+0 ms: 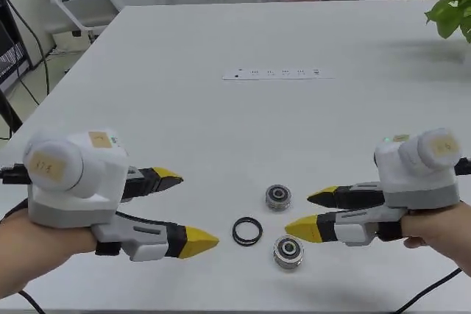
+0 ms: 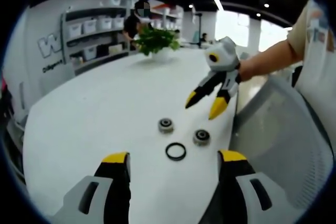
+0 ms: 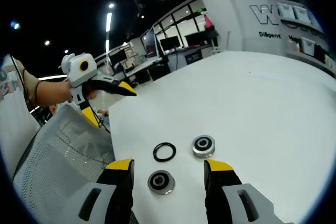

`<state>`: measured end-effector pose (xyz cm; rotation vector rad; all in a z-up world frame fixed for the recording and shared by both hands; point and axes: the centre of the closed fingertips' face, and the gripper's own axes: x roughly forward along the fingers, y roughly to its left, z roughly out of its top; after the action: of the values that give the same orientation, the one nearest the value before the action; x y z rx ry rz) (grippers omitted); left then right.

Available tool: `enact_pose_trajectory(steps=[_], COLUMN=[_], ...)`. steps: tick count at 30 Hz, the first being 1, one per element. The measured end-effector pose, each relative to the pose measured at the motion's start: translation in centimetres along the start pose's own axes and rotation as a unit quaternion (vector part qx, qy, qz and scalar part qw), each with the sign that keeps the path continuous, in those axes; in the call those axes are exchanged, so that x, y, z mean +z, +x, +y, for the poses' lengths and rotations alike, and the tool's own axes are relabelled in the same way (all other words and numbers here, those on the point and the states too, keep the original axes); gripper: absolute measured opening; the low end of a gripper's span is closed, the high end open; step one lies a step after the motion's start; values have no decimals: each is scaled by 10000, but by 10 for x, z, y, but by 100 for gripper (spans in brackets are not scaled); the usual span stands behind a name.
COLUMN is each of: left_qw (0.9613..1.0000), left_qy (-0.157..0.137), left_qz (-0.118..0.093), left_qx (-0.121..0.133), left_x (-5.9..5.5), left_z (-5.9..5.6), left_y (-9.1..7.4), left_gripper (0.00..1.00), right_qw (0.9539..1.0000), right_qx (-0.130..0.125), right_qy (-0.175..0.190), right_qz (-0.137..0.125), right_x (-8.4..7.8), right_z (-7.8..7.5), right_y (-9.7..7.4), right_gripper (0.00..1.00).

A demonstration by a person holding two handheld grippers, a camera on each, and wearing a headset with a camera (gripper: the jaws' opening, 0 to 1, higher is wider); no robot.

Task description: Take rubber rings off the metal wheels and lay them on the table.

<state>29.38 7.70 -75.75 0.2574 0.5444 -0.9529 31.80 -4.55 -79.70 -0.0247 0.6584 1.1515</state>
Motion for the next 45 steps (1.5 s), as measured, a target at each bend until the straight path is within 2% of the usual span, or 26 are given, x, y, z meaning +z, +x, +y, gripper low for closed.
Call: enact_pose_trajectory(steps=[8,15,28,32,40,45], left_qw=[10000,9999,9997,9993,9993,9991], left_qy=[3,29,102,267,89,100], left_qz=[-61,-107,-139,-117,-237,-213], left_qx=[32,58,177,226,285,353], left_x=[5,8,6,6,8,6], left_z=[0,-2,-7,-13,-15,-14], left_y=[-5,-9,-16,-18,-23,-26], left_gripper=[69,69,72,73,74,74], right_qw=[9988,9970,9931,9919,9892,9871], right_qx=[-122,-289,-580,-659,-774,-877], right_qy=[-470,-718,-1014,-1077,-1244,-1342], right_qz=[-12,-75,-117,-109,-84,-44], right_x=[1,1,-3,-6,-10,-14], right_z=[4,4,5,5,7,5], right_y=[-15,-28,-51,-56,-64,-68], right_gripper=[61,65,73,76,80,81])
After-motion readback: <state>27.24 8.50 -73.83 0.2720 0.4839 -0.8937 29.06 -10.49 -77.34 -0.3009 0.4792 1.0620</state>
